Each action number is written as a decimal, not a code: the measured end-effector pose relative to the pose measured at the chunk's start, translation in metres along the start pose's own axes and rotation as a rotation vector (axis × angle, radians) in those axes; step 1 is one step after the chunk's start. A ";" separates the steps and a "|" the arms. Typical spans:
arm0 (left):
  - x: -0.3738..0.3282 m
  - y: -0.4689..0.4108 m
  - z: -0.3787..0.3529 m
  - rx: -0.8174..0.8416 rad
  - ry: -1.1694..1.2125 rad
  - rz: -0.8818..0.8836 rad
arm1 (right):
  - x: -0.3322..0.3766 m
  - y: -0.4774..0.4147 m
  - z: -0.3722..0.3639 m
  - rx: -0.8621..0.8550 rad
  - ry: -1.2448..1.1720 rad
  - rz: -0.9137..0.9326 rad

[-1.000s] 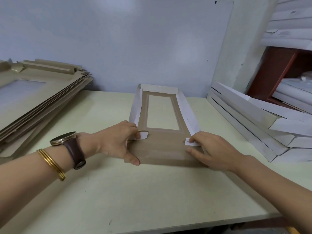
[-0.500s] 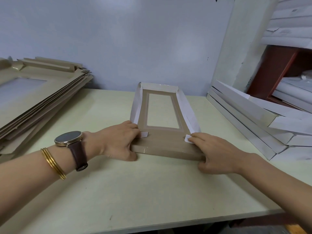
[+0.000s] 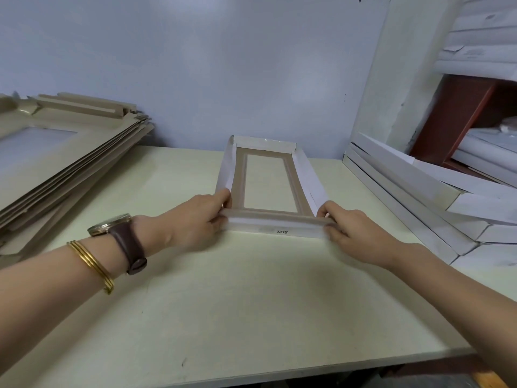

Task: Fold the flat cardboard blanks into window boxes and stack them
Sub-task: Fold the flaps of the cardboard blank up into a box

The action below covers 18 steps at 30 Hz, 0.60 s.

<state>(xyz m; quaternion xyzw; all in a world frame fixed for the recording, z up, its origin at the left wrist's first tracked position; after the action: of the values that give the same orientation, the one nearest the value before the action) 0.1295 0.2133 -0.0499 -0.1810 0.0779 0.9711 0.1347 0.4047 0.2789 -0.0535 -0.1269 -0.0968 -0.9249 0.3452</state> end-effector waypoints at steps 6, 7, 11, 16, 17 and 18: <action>0.012 -0.012 0.007 -0.022 0.291 0.091 | -0.006 -0.012 0.008 0.029 -0.183 -0.076; 0.015 -0.013 0.008 -0.036 0.331 0.103 | -0.007 -0.014 0.010 0.025 -0.222 -0.088; 0.022 -0.017 0.006 -0.085 0.360 0.142 | -0.010 -0.018 0.011 0.009 -0.280 -0.149; 0.016 -0.018 0.000 -0.131 0.311 0.080 | -0.005 -0.022 0.013 -0.084 -0.218 -0.053; 0.014 -0.018 -0.001 -0.132 0.289 0.069 | -0.006 -0.023 0.012 -0.094 -0.199 -0.040; 0.013 -0.018 -0.002 -0.132 0.260 0.064 | -0.007 -0.024 0.011 -0.095 -0.168 -0.038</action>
<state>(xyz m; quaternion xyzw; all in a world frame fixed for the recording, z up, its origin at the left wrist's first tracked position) 0.1234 0.2334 -0.0585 -0.3111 0.0364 0.9463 0.0804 0.3955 0.3041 -0.0476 -0.2183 -0.0840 -0.9209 0.3119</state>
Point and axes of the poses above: each hand's wrist, its own y-axis away from the middle knuckle, its own z-axis out of the back of the hand, x = y × z, the point moved 5 cm from there along -y, towards the middle knuckle, and after that the axes turned 14 degrees about x, right-handed, at the moved point
